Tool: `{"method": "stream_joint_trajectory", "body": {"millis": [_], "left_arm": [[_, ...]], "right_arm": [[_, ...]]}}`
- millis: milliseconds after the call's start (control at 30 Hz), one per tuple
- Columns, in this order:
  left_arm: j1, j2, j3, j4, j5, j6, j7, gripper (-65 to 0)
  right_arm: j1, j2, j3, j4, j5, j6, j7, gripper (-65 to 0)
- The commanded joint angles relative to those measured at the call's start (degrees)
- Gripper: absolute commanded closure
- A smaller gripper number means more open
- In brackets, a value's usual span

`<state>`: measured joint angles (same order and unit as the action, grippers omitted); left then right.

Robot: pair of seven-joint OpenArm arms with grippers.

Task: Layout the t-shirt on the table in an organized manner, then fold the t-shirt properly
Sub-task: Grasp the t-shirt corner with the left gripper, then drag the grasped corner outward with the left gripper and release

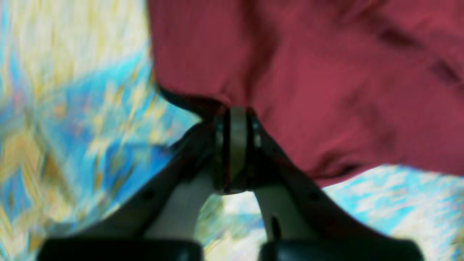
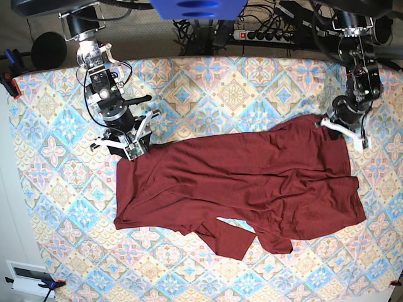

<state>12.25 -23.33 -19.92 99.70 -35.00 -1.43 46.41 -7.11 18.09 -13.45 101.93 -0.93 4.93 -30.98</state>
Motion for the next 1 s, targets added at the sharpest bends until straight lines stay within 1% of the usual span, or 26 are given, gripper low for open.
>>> {"method": "stream_joint_trajectory", "body": {"millis": [0, 67, 167, 233, 333, 400, 433, 467, 533, 633, 667, 767, 900, 967], "left_arm": [[-0.69, -1.24, -0.87, 3.55, -0.56, -0.28, -1.18, -0.2], [-0.69, -2.91, -2.89, 8.83, -0.82, -0.28, -1.09, 0.0], [-2.18, -4.05, -7.02, 13.75, -3.9, -0.28, -1.01, -0.1], [-4.21, -5.9, -11.24, 14.01, -6.27, -0.28, 0.75, -0.1], [-9.39, -6.69, -17.92, 13.66, -9.0, -0.28, 4.97, -0.2], [-13.97, -6.69, -22.23, 10.85, -8.56, -0.28, 7.35, -0.4], [-15.99, -6.69, -22.85, 8.65, -7.94, -0.28, 7.78, -0.4], [-17.83, -6.87, -22.93, 6.01, -7.15, -0.28, 7.96, -0.4], [-21.17, -8.62, -22.76, -0.76, -4.6, -0.28, 8.05, -0.5], [-22.67, -10.82, -20.03, -10.51, -3.37, -0.28, 7.96, -1.4], [-22.67, -11.61, -18.54, -11.83, -3.11, -0.28, 7.78, -2.3], [-21.53, -12.23, -15.46, -13.94, -2.93, -0.28, 5.5, -5.2], [-16.87, -12.32, -15.37, -14.65, -2.84, 0.16, -1.01, -8.3], [-15.72, -12.32, -15.37, -14.65, -2.84, 0.16, -2.33, -8.8]], "right_arm": [[0.65, 0.42, 0.22, 2.03, 0.01, -0.23, 1.58, -22.5], [0.65, 0.42, 0.22, 2.38, 0.01, -0.23, 1.58, -22.5], [0.65, 0.42, 0.31, 2.38, -0.08, -0.23, 1.58, -22.5], [0.65, 0.42, 0.4, 2.38, -0.08, -0.23, 1.58, -22.5], [0.65, 0.42, 0.4, 2.38, -0.08, -0.23, 1.58, -22.5], [0.65, 0.42, 0.4, 2.29, -0.08, -0.23, 1.58, -22.5], [0.65, 0.42, 0.4, 2.29, -0.08, -0.23, 1.58, -22.5], [0.65, 0.42, 0.4, 2.29, -0.08, -0.23, 1.58, -22.5], [0.65, 0.42, 0.31, 2.2, -0.08, -0.23, 1.05, -22.5], [0.65, 0.42, 0.22, 2.2, 0.01, -0.23, -1.68, -22.6], [0.65, 0.42, 0.22, 2.2, 0.09, -0.23, -2.12, -22.6], [0.92, 0.42, -0.48, 1.94, 0.18, -0.23, -2.56, -22.7], [1.18, 0.42, -2.15, -1.05, 0.27, -0.23, -2.56, -22.7], [1.18, 0.42, -1.89, -3.51, 0.36, -0.23, -3.0, -22.7]]}}
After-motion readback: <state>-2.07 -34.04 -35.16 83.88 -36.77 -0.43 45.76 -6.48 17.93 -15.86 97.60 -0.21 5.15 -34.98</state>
